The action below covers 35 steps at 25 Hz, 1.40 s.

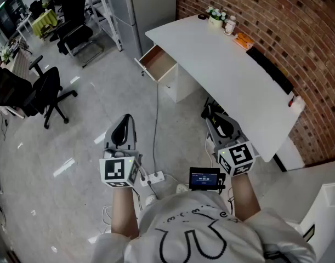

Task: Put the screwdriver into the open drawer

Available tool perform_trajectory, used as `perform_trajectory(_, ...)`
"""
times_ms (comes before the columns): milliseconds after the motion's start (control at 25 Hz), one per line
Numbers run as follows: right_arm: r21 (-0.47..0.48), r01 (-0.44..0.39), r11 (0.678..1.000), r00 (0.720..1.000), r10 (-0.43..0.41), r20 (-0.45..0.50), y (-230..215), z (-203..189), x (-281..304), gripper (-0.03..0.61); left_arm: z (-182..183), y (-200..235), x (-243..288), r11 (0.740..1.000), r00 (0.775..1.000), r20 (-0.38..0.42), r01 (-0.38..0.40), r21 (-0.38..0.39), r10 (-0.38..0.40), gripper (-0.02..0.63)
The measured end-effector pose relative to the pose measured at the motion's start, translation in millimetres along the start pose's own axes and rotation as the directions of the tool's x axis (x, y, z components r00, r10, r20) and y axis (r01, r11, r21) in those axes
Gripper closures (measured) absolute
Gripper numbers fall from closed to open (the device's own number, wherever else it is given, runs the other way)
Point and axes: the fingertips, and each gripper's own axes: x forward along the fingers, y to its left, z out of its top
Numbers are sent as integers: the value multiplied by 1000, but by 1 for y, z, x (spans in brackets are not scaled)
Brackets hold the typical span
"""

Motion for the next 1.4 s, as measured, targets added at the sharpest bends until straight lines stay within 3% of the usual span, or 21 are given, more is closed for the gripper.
perform_trajectory(640, 18, -64, 998, 997, 64, 33, -13, -8, -20, 511, -2, -29, -18, 997, 997, -8, -77, 5, 77, 600)
perform_trajectory(1080, 38, -55, 998, 997, 53, 53, -12, -5, -7, 511, -3, -12, -4, 997, 997, -6, -74, 14, 74, 600)
perform_trajectory(1400, 33, -42, 999, 999, 41, 36, -24, -6, 39, 511, -20, 19, 37, 998, 998, -21, -58, -2, 58, 600)
